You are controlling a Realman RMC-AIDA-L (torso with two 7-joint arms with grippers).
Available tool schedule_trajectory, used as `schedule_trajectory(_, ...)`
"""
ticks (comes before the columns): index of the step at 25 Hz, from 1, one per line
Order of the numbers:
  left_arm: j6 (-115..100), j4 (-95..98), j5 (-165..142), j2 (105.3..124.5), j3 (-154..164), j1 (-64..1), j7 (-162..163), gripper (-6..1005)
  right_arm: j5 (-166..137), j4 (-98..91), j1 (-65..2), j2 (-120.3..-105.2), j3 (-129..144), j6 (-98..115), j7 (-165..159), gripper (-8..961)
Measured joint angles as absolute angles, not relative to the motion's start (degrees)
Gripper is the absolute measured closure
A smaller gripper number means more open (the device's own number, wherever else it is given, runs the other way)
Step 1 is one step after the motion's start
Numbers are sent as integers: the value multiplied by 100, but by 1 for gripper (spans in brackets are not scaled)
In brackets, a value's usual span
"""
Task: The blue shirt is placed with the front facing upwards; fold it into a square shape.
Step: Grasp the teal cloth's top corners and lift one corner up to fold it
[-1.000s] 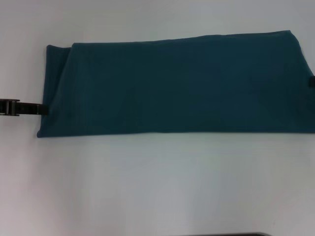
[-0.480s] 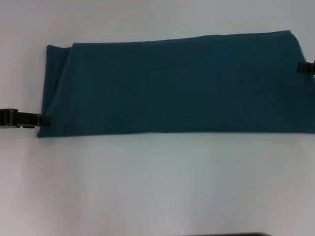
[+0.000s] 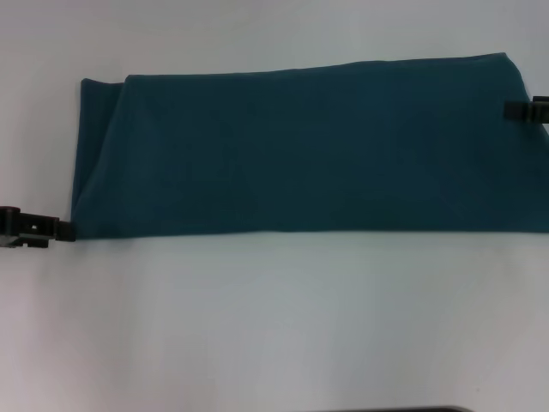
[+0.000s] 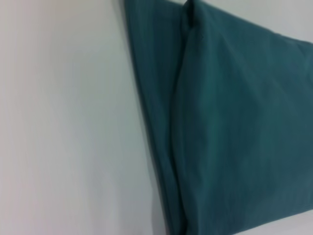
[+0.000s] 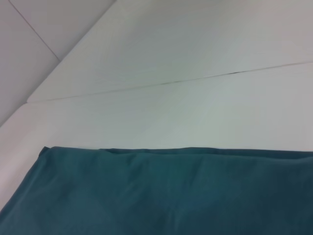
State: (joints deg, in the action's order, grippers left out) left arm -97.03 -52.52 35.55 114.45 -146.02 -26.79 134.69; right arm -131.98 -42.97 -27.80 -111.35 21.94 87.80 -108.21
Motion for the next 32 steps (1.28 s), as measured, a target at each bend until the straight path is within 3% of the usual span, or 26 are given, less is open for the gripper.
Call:
schedule_trajectory(6,-9677,-4979,3467,11364,-14606,-2837,13687,398,-13194,-4330,-2798,-11131,2177,8787,-10881,69)
schedule_trajectory(32,-9360,-4465,2944,11319,-14555,-3301,14166,397,-13183,-4377,-2804,-11043,2156,8797,-10969,69)
